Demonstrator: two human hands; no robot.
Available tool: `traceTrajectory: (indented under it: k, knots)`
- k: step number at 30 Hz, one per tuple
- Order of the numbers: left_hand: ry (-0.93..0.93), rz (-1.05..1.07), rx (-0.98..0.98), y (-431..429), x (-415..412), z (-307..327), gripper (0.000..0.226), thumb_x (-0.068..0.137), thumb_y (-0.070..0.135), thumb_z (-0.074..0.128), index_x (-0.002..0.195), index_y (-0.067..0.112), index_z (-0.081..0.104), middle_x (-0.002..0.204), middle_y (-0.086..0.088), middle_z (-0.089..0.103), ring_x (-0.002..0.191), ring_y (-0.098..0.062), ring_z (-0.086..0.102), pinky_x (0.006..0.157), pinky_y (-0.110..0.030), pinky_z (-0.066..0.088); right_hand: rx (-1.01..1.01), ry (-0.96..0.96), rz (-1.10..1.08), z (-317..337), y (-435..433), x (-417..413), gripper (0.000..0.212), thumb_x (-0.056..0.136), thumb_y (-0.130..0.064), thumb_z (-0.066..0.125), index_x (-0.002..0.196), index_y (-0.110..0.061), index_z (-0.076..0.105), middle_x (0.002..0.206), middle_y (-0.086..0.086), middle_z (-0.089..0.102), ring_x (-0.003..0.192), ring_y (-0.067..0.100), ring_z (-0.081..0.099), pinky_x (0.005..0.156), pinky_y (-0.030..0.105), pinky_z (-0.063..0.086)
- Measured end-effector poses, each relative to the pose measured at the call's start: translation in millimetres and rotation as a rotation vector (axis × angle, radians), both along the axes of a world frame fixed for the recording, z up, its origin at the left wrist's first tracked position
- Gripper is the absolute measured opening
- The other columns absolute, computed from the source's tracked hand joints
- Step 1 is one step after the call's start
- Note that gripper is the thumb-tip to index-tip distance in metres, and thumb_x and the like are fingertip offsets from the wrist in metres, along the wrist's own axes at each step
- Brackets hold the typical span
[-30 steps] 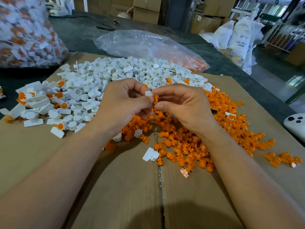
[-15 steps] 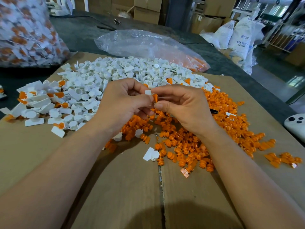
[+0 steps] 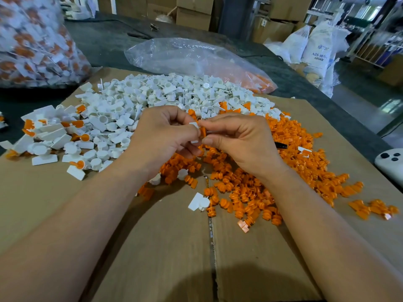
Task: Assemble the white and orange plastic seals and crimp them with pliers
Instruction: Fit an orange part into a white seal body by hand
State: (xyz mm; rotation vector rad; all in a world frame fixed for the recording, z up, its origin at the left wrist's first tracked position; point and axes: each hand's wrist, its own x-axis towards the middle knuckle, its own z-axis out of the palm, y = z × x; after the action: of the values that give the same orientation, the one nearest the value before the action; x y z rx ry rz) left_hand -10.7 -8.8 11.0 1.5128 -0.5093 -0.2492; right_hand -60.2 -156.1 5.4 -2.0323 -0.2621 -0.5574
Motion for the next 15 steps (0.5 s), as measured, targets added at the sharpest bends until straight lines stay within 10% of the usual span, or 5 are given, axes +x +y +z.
traceTrajectory:
  k: [10, 15]
  knots:
    - [0.159, 0.003, -0.139, 4, 8, -1, 0.018, 0.077, -0.008, 0.060, 0.067, 0.007, 0.058, 0.052, -0.006, 0.064, 0.043, -0.016, 0.061, 0.041, -0.018, 0.046, -0.132, 0.200, -0.310, 20, -31, -6, 0.038, 0.071, -0.039, 0.070, 0.107, -0.028, 0.063, 0.090, -0.017, 0.063, 0.081, -0.007, 0.060, 0.072, 0.006, 0.047]
    - [0.194, 0.018, -0.190, 6, 10, -1, 0.019, 0.078, -0.008, 0.060, 0.067, 0.007, 0.056, 0.052, -0.006, 0.064, 0.044, -0.016, 0.061, 0.040, -0.018, 0.045, -0.561, 0.622, -0.414, 23, -63, -7, 0.068, 0.069, -0.055, 0.066, 0.126, -0.019, 0.053, 0.128, 0.000, 0.054, 0.110, 0.012, 0.051, 0.084, 0.023, 0.036]
